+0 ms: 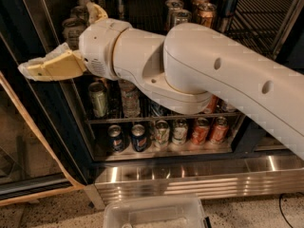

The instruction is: Pick 7up can from top shelf of fridge

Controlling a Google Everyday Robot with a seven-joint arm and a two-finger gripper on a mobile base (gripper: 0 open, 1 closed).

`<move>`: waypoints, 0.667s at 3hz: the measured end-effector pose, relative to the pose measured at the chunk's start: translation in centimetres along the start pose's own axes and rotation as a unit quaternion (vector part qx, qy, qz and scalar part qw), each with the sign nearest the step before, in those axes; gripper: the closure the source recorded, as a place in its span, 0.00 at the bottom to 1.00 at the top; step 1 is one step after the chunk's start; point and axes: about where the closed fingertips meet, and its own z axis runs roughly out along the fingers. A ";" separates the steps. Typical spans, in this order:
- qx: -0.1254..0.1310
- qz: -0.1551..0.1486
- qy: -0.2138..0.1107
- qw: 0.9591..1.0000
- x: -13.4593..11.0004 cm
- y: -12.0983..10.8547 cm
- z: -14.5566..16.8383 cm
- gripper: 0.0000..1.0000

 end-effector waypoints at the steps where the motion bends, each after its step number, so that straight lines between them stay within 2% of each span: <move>1: 0.000 0.000 0.000 1.000 0.0 0.0 0.0 0.00; 2: -0.009 0.013 -0.004 1.000 0.5 1.4 1.1 0.00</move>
Offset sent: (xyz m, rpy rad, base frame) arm -0.0124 0.0338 -0.0251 0.0477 0.0612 0.0402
